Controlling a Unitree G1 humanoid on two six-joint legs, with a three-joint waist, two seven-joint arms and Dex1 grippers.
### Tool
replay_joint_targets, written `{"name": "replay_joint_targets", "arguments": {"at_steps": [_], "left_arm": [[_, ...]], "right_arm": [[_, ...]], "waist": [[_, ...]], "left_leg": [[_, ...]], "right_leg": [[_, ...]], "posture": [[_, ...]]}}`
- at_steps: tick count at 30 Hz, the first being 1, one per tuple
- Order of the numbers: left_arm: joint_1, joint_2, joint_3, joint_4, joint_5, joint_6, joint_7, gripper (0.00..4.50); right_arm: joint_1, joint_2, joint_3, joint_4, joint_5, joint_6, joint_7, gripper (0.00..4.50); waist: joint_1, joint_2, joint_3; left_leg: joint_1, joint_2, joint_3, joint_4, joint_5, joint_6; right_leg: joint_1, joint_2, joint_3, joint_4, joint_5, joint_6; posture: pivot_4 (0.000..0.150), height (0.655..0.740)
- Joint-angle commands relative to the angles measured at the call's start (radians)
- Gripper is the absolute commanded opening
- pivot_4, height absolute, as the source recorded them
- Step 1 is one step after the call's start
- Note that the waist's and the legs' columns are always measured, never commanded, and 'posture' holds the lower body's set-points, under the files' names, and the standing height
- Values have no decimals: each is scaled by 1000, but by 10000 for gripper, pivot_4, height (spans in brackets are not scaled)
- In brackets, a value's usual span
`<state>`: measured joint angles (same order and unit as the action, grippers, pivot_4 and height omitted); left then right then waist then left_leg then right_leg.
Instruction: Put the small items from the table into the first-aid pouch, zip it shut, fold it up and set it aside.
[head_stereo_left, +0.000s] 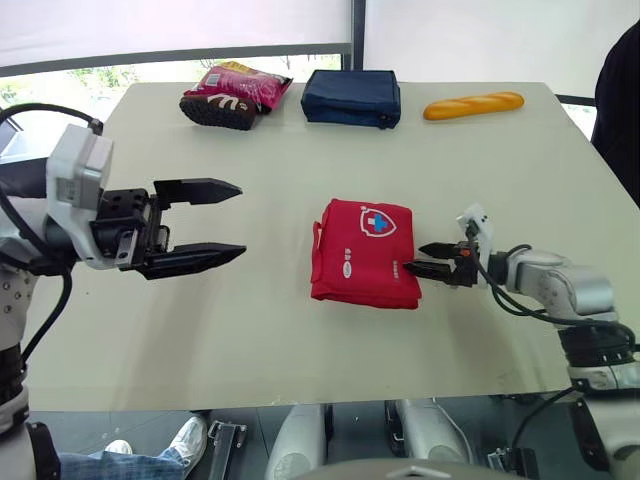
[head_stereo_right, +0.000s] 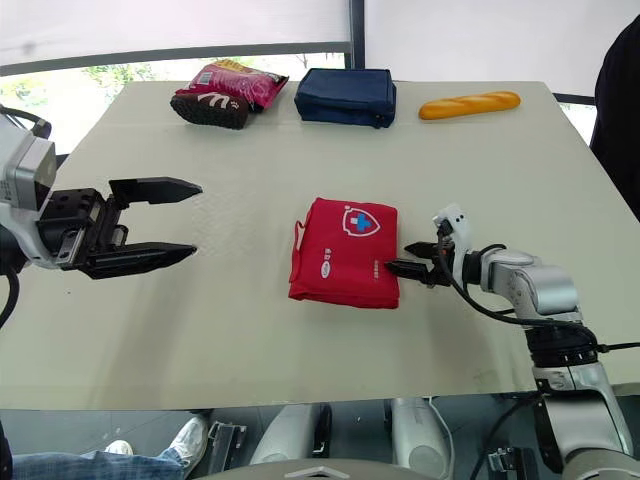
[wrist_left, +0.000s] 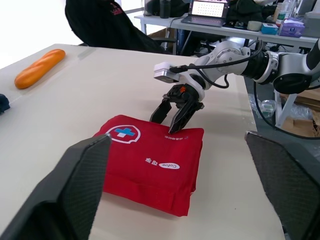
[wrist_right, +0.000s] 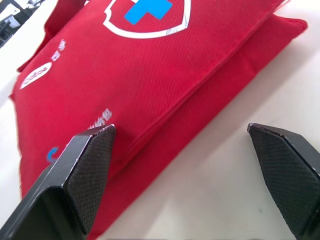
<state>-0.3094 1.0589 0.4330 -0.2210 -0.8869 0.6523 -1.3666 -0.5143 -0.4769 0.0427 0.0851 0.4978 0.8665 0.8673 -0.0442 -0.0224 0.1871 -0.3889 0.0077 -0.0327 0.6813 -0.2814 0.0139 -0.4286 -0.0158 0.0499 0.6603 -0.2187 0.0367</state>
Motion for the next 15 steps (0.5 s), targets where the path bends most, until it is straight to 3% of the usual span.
{"name": "replay_joint_targets", "arguments": {"at_steps": [1, 3, 4, 6, 11, 14, 15], "left_arm": [[-8, 21, 33, -15, -14, -3, -4, 44714], [-7, 21, 35, -18, -16, -3, -4, 44714], [-6, 20, 36, -19, -18, -3, -3, 45000], [-5, 19, 39, -22, -20, -2, -3, 45000], [-4, 18, 38, -25, -26, -2, -4, 45000], [-11, 16, 28, -23, -25, -7, -6, 45000], [-14, 15, 25, -21, -24, -9, -6, 45000]], "right_arm": [[-23, 30, 1, 13, -2, 4, -30, 45000], [-23, 41, 6, 5, 7, 22, -25, 45000], [-22, 45, 8, 3, 9, 27, -27, 41052], [-16, 46, 13, -8, 16, 39, -19, 37904], [-7, 54, -24, -26, 46, 65, -37, 14075], [-14, 69, -82, -22, 75, 76, -71, 2331], [-18, 75, -106, -18, 84, 75, -91, 448]], "waist": [[-1, 0, 0], [0, 0, 0], [1, 0, 0], [0, 0, 0], [0, 0, 0], [0, 0, 0], [0, 0, 0]], "left_leg": [[0, 0, 0, 0, 0, 0], [0, 0, 0, 0, 0, 0], [0, 0, 0, 0, 0, 0], [0, 0, 0, 0, 0, 0], [0, 0, 0, 0, 0, 0], [0, 0, 0, 0, 0, 0], [0, 0, 0, 0, 0, 0]], "right_leg": [[0, 0, 0, 0, 0, 0], [0, 0, 0, 1, 0, 0], [0, 0, 0, 1, 0, 0], [0, 1, 0, 1, 0, 0], [0, 1, 0, 1, 0, 0], [0, 0, 0, 1, 0, 0], [0, 1, 0, 1, 0, 0]], "posture": [[1500, 7400], [1500, 7400], [1500, 7400], [1500, 7400], [1500, 7400], [1500, 7400], [1500, 7400]]}}
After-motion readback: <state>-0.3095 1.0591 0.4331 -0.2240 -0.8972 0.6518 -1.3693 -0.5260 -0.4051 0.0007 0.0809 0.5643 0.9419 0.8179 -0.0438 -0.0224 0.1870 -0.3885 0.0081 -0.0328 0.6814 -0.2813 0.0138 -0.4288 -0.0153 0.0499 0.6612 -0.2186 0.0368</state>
